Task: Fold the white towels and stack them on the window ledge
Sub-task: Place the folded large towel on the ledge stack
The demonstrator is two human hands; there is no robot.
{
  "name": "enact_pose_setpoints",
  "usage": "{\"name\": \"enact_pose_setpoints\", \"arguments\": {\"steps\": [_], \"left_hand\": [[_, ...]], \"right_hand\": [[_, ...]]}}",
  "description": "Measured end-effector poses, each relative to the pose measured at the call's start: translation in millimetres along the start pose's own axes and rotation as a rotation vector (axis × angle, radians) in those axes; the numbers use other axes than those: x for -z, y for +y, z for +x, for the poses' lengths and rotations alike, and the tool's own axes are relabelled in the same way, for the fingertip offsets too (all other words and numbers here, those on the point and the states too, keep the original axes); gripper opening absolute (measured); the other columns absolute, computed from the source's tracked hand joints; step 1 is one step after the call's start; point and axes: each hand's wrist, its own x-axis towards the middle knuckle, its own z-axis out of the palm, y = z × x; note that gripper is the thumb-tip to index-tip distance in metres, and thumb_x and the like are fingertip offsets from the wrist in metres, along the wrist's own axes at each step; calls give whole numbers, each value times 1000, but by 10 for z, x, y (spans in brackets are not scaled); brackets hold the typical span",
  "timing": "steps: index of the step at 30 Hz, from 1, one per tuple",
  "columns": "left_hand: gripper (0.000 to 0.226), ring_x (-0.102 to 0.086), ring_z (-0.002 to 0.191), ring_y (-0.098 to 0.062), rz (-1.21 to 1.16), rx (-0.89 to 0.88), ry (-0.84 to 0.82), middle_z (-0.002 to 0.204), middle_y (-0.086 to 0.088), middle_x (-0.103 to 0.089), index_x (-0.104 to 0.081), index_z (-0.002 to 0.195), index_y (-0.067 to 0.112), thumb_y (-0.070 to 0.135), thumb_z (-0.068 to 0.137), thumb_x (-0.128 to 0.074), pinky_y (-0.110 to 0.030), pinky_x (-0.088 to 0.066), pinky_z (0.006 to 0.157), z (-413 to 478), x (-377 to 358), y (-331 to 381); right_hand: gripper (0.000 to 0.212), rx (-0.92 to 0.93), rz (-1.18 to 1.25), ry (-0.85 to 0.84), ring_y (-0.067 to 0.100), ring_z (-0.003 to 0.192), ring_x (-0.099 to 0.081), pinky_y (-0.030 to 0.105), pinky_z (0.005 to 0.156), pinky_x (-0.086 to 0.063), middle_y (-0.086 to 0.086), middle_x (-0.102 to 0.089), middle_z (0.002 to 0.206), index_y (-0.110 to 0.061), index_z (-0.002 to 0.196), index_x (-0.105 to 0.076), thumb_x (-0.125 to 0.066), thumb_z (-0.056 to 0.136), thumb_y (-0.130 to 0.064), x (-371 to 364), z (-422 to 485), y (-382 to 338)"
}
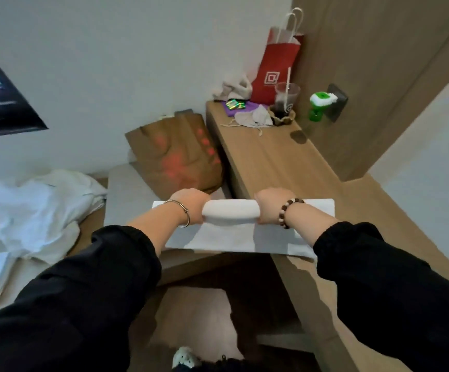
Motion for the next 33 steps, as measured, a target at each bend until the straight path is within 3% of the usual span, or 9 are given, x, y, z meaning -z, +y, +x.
{"name": "enact_pose_setpoints", "arguments": {"steps": [5,9,13,16,20,25,28,33], "left_hand": [[21,-62,100,-28,-32,224,134,106,-4,-66,-58,107,22,26,87,-53,-36,-48,77,-720,-220,-1313],[22,-62,101,-27,-35,371,190,107,-4,-66,-57,109,23,26,88,-52,-35,-47,77,-1313,-514,-2128],[21,-62,96,-27,-72,537,172,104,-3,-65,-56,109,21,22,89,-51,-31,-42,67,-1888,-900,-2682],[21,-61,93,-26,-115,637,165,104,-2,-64,-54,108,22,20,88,-50,-34,-45,69,-2259,-1155,-3006],[20,-62,94,-27,-156,759,125,104,-4,-64,-54,108,19,16,90,-48,-32,-40,66,-2704,-1464,-3386],[23,-62,99,-27,-208,859,35,108,-2,-65,-52,112,19,15,89,-49,-36,-48,81,-3129,-1942,-4044],[23,-61,101,-27,-185,882,11,111,-3,-64,-52,113,18,14,91,-44,-34,-43,78,-3298,-2104,-4556],[23,-60,101,-27,-180,877,-72,111,-4,-63,-51,111,16,12,90,-44,-32,-36,71,-3516,-2265,-5428]], "right_hand": [[3,137,-109,160,23,65,-49,32,57,-39,2,-58,81,-16,91,-46,-48,89,-17,375,695,-1321],[6,244,-137,217,28,67,-47,31,57,-34,7,-63,88,-14,88,-40,-45,90,-14,508,1112,-2288],[4,378,-173,234,31,76,-58,31,58,-35,11,-66,94,-13,91,-42,-45,91,-13,524,1399,-3126],[14,485,-197,242,32,88,-63,32,60,-35,11,-67,100,-10,103,-49,-48,92,-20,507,1597,-3674],[16,606,-211,259,31,87,-64,32,61,-37,9,-67,98,-11,107,-47,-46,93,-17,401,1851,-4368],[24,728,-202,227,28,86,-64,32,60,-39,5,-67,95,-12,115,-47,-48,91,-18,177,2288,-5240],[22,751,-176,151,29,84,-64,34,68,-48,4,-66,94,-15,110,-46,-52,89,-16,132,2607,-5760],[25,772,-121,50,29,93,-61,33,65,-39,9,-63,101,-11,115,-42,-47,91,-12,244,3036,-6545]]}}
